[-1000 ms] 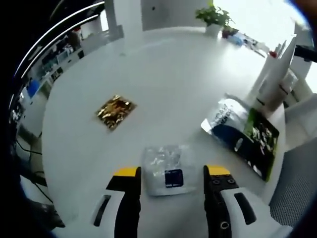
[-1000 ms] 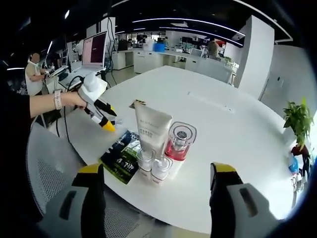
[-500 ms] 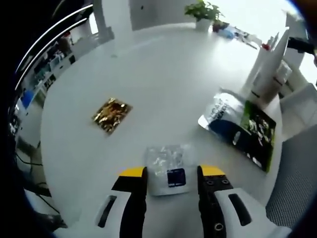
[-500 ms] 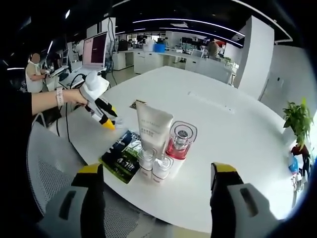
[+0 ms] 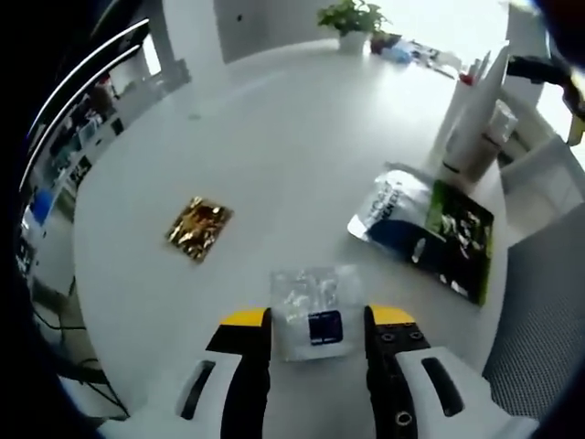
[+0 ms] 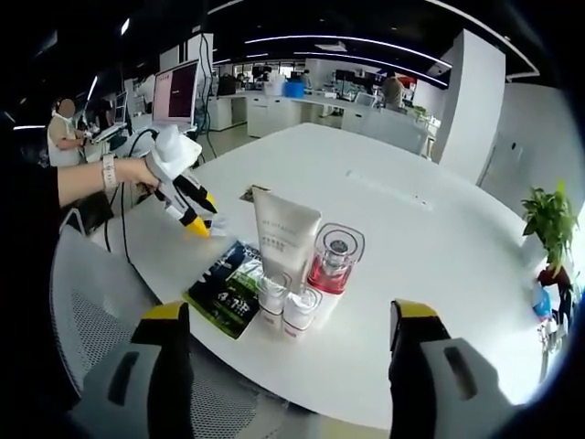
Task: Arrange the skincare products in the storage area until every visible bottle or jar stands upright without overlapping.
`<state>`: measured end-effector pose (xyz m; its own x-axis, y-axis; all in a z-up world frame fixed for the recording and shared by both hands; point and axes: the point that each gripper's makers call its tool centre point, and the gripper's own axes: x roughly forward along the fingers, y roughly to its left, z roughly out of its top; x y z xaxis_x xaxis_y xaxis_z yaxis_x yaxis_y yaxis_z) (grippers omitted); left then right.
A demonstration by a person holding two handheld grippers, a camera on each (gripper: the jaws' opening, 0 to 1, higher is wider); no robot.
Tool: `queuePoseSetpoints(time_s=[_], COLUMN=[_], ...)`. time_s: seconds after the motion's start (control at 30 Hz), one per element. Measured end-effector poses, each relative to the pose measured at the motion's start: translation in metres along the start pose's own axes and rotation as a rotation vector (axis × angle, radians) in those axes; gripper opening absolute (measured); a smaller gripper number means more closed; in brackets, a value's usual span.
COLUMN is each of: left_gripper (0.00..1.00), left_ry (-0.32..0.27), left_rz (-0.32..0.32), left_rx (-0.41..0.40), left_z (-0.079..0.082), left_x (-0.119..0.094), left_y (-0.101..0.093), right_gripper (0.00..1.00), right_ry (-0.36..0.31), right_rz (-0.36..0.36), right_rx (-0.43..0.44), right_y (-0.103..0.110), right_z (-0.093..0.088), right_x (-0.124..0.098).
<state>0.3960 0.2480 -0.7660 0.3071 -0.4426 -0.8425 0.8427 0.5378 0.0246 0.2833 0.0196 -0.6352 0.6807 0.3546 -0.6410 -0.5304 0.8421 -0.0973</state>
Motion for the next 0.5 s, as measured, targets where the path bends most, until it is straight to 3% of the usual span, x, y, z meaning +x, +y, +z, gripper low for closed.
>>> queuePoseSetpoints(time_s=[0.5], left_gripper=[0.37], left_ry=[0.012], left_rz=[-0.036], left_rx=[0.096], left_z=[0.004], left_x=[-0.011], left_y=[-0.011], right_gripper=[0.96], right_ry=[-0.02], right_rz=[0.009], right_rx=[-0.005], right_y=[0.002], right_z=[0.005], right_x=[-0.004])
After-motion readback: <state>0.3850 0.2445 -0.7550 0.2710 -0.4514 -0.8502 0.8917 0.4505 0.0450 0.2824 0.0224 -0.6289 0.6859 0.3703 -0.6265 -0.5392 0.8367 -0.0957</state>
